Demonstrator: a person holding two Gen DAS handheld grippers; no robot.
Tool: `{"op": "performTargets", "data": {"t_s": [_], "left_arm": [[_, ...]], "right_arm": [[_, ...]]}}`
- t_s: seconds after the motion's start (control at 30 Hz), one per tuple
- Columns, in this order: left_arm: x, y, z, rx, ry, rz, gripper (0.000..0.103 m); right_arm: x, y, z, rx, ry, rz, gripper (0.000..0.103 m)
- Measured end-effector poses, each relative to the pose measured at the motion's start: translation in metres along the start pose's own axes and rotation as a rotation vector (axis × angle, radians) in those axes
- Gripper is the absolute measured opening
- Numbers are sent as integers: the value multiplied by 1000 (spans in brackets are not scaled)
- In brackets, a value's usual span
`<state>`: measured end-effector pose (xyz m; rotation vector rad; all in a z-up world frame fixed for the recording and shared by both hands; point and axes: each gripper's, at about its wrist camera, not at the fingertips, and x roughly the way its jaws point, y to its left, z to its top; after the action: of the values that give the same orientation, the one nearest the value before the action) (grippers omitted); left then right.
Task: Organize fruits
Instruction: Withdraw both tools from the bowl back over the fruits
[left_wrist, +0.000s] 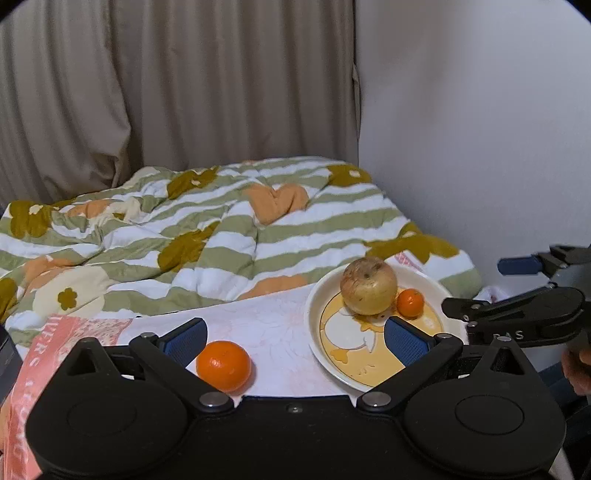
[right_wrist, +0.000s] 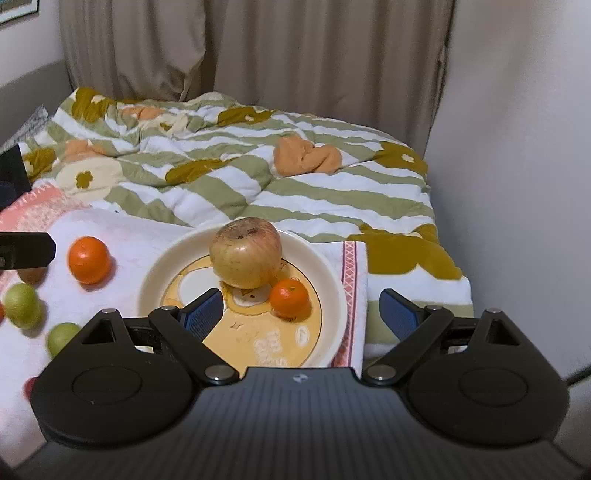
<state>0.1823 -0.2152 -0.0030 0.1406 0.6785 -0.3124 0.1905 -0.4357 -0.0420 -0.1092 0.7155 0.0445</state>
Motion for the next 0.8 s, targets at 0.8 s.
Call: {"op": "performTargets", "data": {"t_s": [0.8], "left_arm": [[-159, 45, -90, -113, -119, 173, 103]], "right_arm": [[-162, 70, -43, 77, -35, 58, 103]]}}
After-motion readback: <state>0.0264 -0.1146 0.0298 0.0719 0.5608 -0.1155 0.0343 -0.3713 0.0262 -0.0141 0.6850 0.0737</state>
